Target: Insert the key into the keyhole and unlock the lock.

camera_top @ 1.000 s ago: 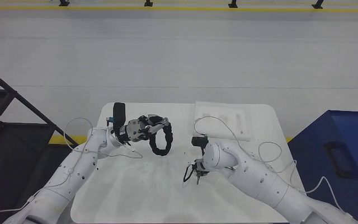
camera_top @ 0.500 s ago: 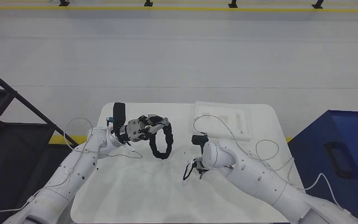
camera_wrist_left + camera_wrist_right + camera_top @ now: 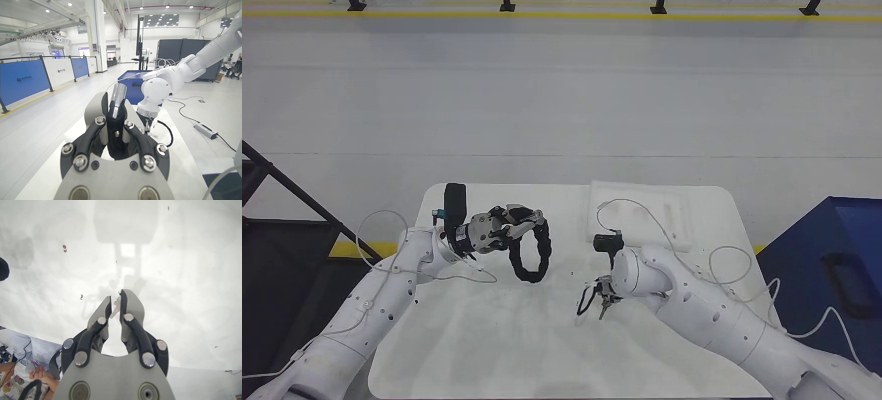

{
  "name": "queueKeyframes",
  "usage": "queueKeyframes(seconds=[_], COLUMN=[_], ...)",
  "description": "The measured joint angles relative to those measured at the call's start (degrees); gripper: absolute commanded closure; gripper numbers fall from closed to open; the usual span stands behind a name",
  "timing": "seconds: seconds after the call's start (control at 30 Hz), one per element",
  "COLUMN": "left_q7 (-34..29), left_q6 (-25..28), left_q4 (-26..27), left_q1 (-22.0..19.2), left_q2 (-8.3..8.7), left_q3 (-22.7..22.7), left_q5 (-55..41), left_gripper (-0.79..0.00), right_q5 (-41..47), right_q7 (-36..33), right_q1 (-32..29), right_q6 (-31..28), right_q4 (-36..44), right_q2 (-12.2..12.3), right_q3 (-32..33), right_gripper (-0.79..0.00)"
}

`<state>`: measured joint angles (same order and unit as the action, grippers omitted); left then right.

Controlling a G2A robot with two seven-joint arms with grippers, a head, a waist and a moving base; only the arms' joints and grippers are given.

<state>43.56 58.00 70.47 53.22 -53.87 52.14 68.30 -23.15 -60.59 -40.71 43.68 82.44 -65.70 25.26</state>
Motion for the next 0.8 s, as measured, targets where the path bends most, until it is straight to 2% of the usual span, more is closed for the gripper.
queueKeyframes(seconds=[0.47,0.53,0.6,0.67,0.7,0.8], left_q7=[0.0,0.0,0.0,0.0,0.0,0.0], left_q6=[0.0,0.0,0.0,0.0,0.0,0.0], left_q4=[0.0,0.0,0.0,0.0,0.0,0.0], left_q1=[0.0,0.0,0.0,0.0,0.0,0.0], left_q2=[0.0,0.0,0.0,0.0,0.0,0.0], left_q3=[0.0,0.0,0.0,0.0,0.0,0.0], left_q5=[0.0,0.0,0.0,0.0,0.0,0.0], left_gripper=[0.0,0.0,0.0,0.0,0.0,0.0], right_q5=[7.18,8.24,9.1,10.09,10.54,12.0], right_q7=[1.68,2.18,2.53,2.92,3.1,3.67], right_q1=[3.12,3.73,4.31,5.04,5.35,6.36], right_q6=[1.69,2.19,2.54,2.92,3.1,3.68], right_q4=[-1.13,-1.18,-1.22,-1.23,-1.19,-1.08], right_q2=[1.95,2.03,2.08,2.13,2.15,2.24], right_q3=[-5.33,-6.46,-7.41,-8.45,-8.87,-10.25], right_gripper=[-0.24,-0.209,-0.102,-0.071,-0.028,-0.006])
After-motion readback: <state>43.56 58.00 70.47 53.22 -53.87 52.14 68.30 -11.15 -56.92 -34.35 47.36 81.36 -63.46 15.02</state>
